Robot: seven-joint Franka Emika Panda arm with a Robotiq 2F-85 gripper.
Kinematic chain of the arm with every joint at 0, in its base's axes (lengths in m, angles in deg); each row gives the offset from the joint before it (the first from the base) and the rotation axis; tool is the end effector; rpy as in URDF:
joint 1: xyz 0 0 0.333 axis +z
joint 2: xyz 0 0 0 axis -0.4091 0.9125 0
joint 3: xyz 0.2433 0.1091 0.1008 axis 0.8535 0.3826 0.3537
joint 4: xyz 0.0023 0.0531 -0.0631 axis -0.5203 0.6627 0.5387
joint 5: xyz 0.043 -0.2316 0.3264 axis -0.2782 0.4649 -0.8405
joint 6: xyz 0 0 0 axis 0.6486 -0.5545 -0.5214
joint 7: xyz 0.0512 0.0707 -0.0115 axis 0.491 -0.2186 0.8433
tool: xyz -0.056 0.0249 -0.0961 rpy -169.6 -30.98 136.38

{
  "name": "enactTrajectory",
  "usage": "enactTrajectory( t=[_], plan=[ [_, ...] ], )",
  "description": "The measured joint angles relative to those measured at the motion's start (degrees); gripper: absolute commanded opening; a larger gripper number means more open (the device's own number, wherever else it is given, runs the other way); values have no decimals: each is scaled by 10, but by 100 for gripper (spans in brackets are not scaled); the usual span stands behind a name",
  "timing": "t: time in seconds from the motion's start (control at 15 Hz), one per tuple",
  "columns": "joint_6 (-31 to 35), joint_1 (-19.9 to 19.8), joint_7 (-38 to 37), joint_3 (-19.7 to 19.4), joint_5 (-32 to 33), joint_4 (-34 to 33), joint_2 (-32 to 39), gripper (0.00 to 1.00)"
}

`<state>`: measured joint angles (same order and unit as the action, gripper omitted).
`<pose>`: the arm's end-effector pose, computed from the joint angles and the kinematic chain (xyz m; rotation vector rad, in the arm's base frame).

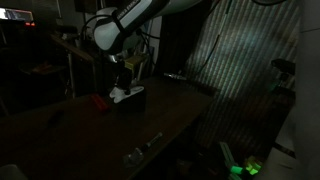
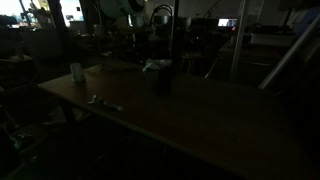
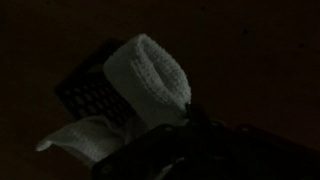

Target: Pick up the white towel from the table and put it in the small black basket.

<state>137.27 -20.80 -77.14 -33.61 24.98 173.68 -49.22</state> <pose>0.6219 0.0373 0.2951 2.8649 0.5846 -0.1694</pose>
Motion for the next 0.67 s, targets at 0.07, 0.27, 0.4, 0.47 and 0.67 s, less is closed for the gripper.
enactTrajectory(
  t=[0.07, 0.27, 0.4, 0.47, 0.67],
  plan=[
    [0, -1, 0, -3, 3, -3, 0, 0],
    [1, -3, 0, -9, 12, -10, 0, 0],
    [1, -4, 0, -11, 17, -14, 0, 0],
    [1, -4, 0, -12, 18, -16, 0, 0],
    [1, -5, -1, -14, 21, -21, 0, 0]
  ],
)
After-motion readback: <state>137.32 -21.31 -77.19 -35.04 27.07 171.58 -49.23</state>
